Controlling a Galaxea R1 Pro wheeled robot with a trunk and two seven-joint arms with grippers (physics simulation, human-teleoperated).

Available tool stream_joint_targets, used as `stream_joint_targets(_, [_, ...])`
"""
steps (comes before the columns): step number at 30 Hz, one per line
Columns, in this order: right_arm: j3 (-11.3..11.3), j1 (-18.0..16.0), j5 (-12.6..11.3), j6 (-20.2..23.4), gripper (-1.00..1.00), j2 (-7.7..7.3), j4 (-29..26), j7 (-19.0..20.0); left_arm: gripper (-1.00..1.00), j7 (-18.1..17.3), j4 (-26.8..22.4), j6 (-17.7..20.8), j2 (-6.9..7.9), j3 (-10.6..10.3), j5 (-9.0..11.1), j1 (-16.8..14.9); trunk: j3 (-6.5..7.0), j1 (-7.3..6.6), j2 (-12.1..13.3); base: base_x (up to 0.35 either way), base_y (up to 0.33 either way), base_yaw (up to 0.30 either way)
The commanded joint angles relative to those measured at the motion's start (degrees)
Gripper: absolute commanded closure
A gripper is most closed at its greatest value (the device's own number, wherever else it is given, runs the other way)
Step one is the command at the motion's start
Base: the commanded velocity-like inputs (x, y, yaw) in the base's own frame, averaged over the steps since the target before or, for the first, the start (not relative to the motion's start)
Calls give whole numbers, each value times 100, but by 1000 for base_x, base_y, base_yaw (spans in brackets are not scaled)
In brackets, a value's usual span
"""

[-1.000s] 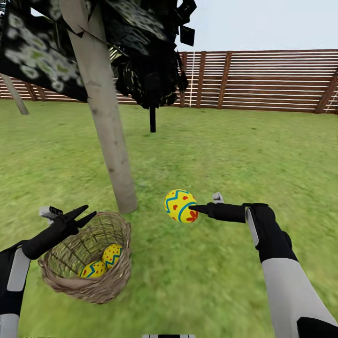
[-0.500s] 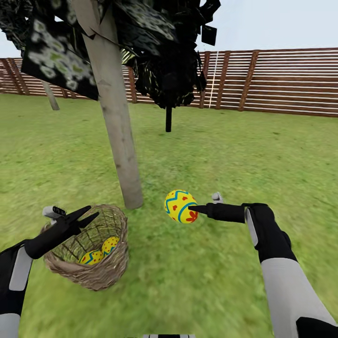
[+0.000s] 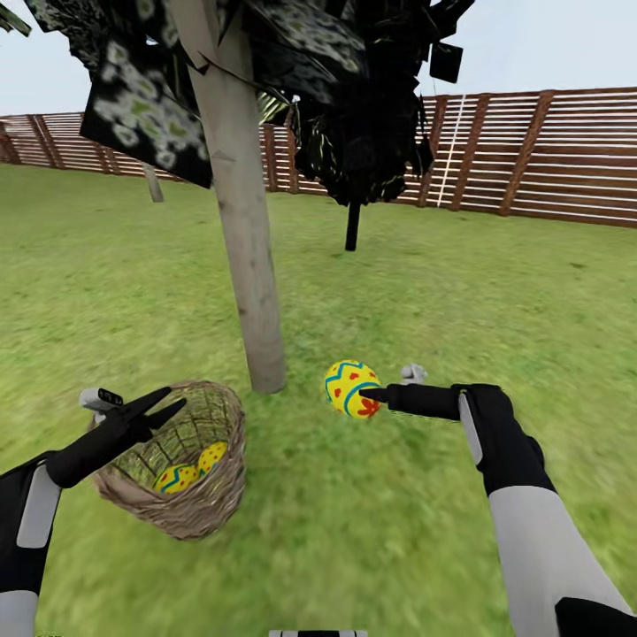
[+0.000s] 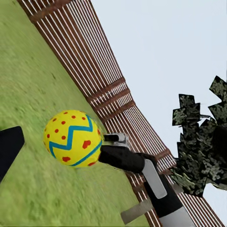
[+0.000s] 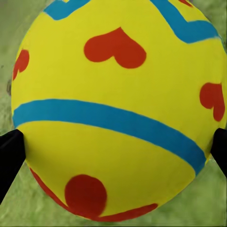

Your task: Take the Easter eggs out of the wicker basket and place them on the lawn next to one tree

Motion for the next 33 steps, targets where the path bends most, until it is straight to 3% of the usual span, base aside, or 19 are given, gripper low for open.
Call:
stream_joint_targets(1, [3, -2, 47, -129, 100, 2, 55, -236, -100, -7, -1, 45, -2, 1, 10, -5, -5, 1, -2, 232, -241, 291])
stream_joint_targets(4, [198, -2, 58, -773, 100, 3, 615, -1171, -100, -7, -1, 50, -6, -7, 12, -5, -5, 1, -2, 236, -241, 291])
stream_joint_targets(8, [1069, 3, 73, -1741, 100, 97, 1412, -2742, -100, -7, -3, 56, -38, -8, 14, -5, -5, 1, -2, 239, -241, 292])
stream_joint_targets(10, [1703, -1, 71, -2263, 100, 311, 1821, -4214, -100, -7, 0, 59, -41, -8, 14, -5, -5, 1, -2, 240, -241, 177])
stream_joint_targets(12, [2069, 1, 58, -2427, 100, 346, 1958, -4753, -100, -7, -8, 59, -41, -8, 13, -5, -5, 1, -2, 238, -240, 36])
stream_joint_targets(21, [2178, 6, 62, -2659, 100, 361, 2249, -4889, -100, -7, -36, 59, -54, -11, 9, -5, -36, 1, -2, 84, -156, 104])
stream_joint_targets(25, [2210, 6, 61, -2766, 100, 363, 2378, -4897, -100, 0, -36, 60, -208, -96, 5, -5, -63, 1, -2, 214, -288, 206])
stream_joint_targets(31, [2229, 6, 75, -2918, 100, 454, 2620, -4903, -100, 2, -36, 60, -217, -96, 5, -5, -93, 1, -2, 218, -288, 247])
stream_joint_targets(32, [2371, 6, 89, -3015, 100, 481, 2732, -4905, -100, 2, -35, 60, -217, -96, 5, -5, -97, 1, -2, 219, -289, 270])
stream_joint_targets(33, [2655, 6, 108, -3151, 100, 494, 2845, -4906, -100, 2, -34, 60, -217, -96, 5, -5, -100, 1, -2, 219, -288, 271])
